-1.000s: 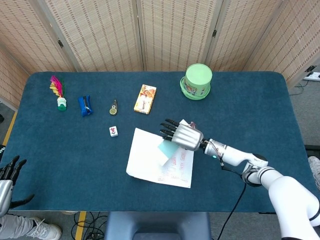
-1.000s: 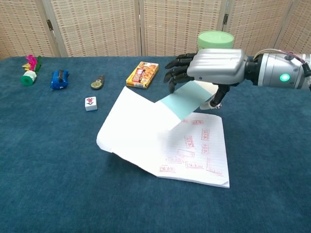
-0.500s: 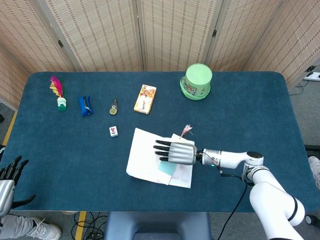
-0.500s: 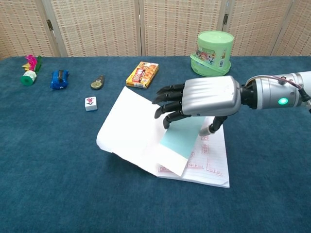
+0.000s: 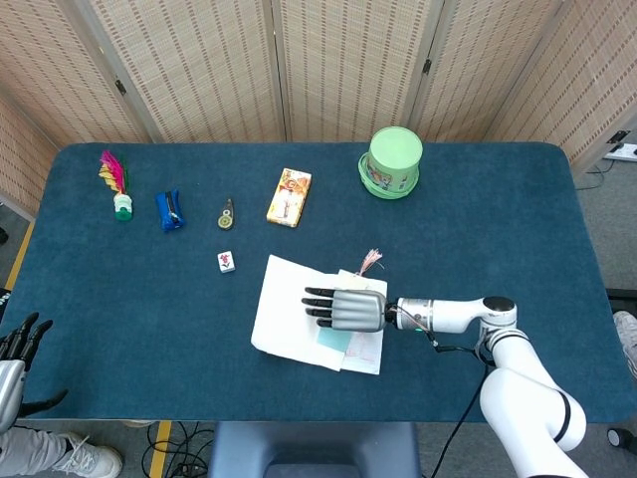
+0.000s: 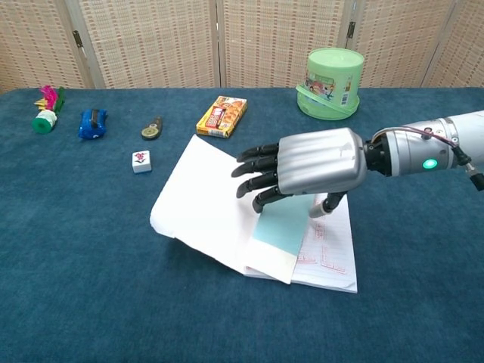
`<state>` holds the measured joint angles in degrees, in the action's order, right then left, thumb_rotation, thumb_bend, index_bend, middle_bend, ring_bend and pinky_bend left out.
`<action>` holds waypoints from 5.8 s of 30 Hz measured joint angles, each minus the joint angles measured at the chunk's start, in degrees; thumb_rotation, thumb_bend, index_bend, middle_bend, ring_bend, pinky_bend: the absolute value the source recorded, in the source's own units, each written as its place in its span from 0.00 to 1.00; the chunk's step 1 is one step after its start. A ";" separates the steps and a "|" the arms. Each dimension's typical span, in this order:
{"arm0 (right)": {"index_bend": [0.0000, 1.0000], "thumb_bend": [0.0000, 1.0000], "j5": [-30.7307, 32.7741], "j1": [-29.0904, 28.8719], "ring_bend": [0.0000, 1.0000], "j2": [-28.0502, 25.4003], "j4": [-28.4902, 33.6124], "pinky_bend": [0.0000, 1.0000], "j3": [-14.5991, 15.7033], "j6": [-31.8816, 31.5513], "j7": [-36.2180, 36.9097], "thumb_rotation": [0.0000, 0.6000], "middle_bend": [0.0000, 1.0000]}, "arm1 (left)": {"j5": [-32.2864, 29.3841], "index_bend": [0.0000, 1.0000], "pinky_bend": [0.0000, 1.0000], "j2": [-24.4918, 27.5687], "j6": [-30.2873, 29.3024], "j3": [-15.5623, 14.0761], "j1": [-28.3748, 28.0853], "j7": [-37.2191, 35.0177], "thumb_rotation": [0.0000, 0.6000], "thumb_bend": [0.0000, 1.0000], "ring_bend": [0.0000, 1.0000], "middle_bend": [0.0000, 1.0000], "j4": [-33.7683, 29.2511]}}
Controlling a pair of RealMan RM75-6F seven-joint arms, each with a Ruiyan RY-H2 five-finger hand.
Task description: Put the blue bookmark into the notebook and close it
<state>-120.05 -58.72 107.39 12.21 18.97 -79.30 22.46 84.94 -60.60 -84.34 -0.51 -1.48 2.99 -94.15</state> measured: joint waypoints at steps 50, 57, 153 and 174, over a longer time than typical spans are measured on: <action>0.32 0.66 22.20 7.80 0.00 -20.78 42.49 0.00 -7.40 21.89 -14.11 1.00 0.03 | 2.22 0.11 0.18 -0.38 -0.34 -0.20 -0.39 -1.62 1.00 0.11 0.13 0.04 0.14; 0.32 0.65 28.60 9.48 0.00 -22.64 47.52 0.00 -9.90 28.75 -18.81 1.00 0.02 | 2.34 0.11 0.18 -0.47 -0.02 -0.36 -0.54 -1.29 1.00 0.11 0.13 0.04 -0.17; 0.32 0.64 19.54 9.04 0.00 -14.28 58.45 0.00 -12.05 27.74 -26.93 1.00 0.00 | 1.25 0.11 0.18 -0.97 0.42 -0.64 0.01 -3.61 1.00 0.11 0.13 0.03 2.36; 0.32 0.64 14.59 10.52 0.00 -19.48 65.14 0.00 -8.79 21.92 -26.35 1.00 0.00 | 1.68 0.11 0.18 -0.85 0.34 -0.71 -0.07 -2.90 1.00 0.11 0.13 0.03 1.57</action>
<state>-105.46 -48.20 87.92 77.35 10.18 -57.38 -3.89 86.62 -61.46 -84.00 -1.22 -1.55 0.09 -92.58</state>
